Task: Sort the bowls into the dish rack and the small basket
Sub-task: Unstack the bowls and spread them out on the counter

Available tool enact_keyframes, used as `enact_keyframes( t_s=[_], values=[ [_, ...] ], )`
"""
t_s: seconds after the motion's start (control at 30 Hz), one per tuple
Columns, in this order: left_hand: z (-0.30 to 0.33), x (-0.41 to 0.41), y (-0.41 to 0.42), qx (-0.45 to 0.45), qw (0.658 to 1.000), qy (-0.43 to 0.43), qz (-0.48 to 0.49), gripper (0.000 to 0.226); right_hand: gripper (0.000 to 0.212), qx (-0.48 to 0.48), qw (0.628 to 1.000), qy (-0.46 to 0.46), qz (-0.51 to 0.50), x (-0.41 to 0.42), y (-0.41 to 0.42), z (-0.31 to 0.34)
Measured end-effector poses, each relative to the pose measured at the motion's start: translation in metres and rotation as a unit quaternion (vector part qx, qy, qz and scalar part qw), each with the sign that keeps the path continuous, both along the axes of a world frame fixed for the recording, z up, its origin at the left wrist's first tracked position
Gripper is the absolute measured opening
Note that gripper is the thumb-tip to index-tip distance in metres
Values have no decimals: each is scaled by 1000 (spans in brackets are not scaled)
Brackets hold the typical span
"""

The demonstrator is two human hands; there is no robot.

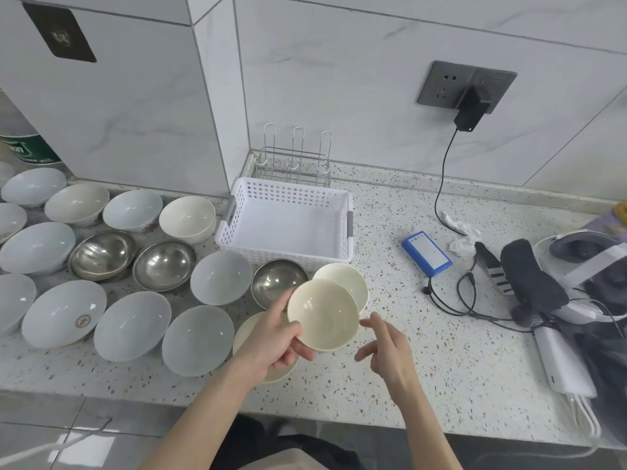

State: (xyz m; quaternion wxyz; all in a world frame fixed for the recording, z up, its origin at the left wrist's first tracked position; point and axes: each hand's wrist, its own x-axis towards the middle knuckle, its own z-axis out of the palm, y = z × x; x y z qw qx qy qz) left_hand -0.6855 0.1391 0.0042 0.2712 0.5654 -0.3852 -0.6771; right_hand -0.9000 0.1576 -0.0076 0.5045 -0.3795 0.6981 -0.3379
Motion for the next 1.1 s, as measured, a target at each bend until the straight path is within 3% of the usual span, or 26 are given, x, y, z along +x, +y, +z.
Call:
enact_keyframes(
  t_s=[0.13, 0.47, 0.63, 0.97, 1.1],
  values=[
    [-6, -14, 12, 15, 999, -6, -48, 76, 30, 4, 999, -25, 38, -1, 14, 3],
    [-17, -37, 31, 4, 994, -44, -97, 66, 25, 6, 997, 66, 35, -10, 35, -5],
    [-20, -44, 41, 4, 995, -55, -77, 87, 25, 16, 996, 81, 32, -13, 39, -7],
    [-23, -43, 45, -43, 977, -139, -154, 114, 30, 42, 992, 105, 60, -10, 42, -20],
    [-23, -45, 43, -76, 964, -201, -160, 114, 30, 50, 991, 105, 67, -8, 42, -22]
  ],
)
